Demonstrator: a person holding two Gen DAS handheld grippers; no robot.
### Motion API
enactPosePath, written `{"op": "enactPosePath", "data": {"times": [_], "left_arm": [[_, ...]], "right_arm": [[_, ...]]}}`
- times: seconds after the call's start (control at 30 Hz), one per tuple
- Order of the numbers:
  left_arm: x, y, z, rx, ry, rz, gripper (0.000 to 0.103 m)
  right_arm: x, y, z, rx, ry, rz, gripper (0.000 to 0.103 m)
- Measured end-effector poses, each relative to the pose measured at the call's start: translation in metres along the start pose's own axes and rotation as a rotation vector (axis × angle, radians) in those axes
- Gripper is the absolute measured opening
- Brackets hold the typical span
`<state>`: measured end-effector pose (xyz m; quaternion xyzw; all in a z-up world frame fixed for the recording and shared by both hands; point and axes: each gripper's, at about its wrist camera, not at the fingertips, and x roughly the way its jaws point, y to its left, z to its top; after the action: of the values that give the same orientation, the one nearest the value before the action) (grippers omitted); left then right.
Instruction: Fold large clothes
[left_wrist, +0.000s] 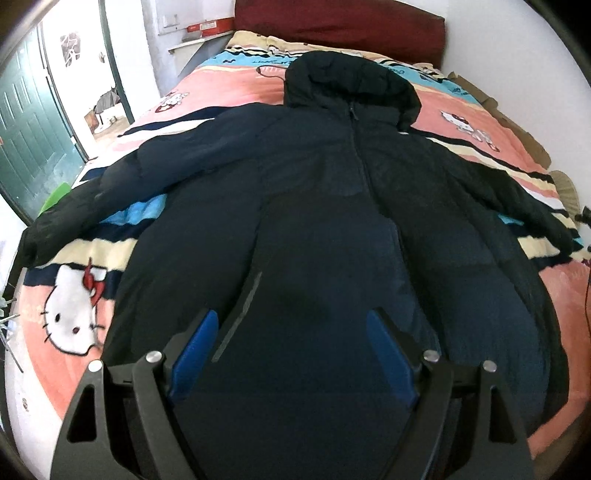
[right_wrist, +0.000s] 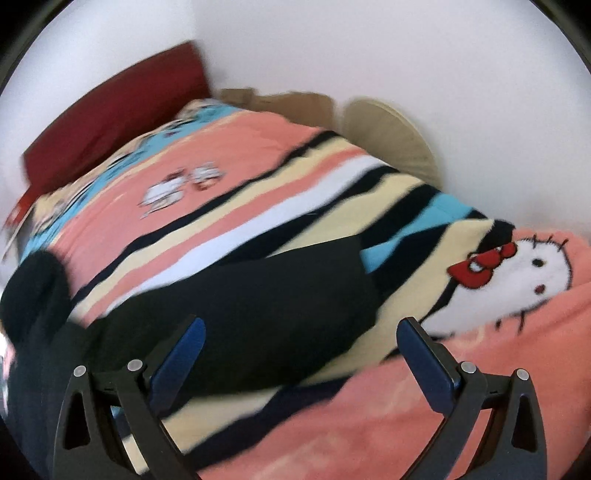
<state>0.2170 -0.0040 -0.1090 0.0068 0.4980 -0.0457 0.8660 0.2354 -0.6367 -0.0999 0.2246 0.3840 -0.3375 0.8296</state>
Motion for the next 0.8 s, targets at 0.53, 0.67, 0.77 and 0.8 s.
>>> {"op": "enactPosePath", "data": {"times": [0.53, 0.67, 0.77, 0.8], "left_arm": [[0.033, -0.021, 0.014, 0.027, 0.046, 0.006, 0.082], [0.029, -0.015, 0.015, 0.016, 0.026, 0.006, 0.082], [0.022, -0.011, 0.015, 0.004, -0.008, 0.038, 0.082], [0.018, -0.009, 0.016, 0.003, -0.024, 0.051, 0.082]], "right_arm": [[0.116, -0.047, 0.005, 0.351, 0.164, 0.198, 0.04], [0.105, -0.034, 0.011, 0.316, 0.12, 0.244, 0.022], [0.083, -0.021, 0.018, 0.275, 0.063, 0.283, 0.018], [0.076, -0.014, 0.02, 0.26, 0.046, 0.295, 0.018]]}}
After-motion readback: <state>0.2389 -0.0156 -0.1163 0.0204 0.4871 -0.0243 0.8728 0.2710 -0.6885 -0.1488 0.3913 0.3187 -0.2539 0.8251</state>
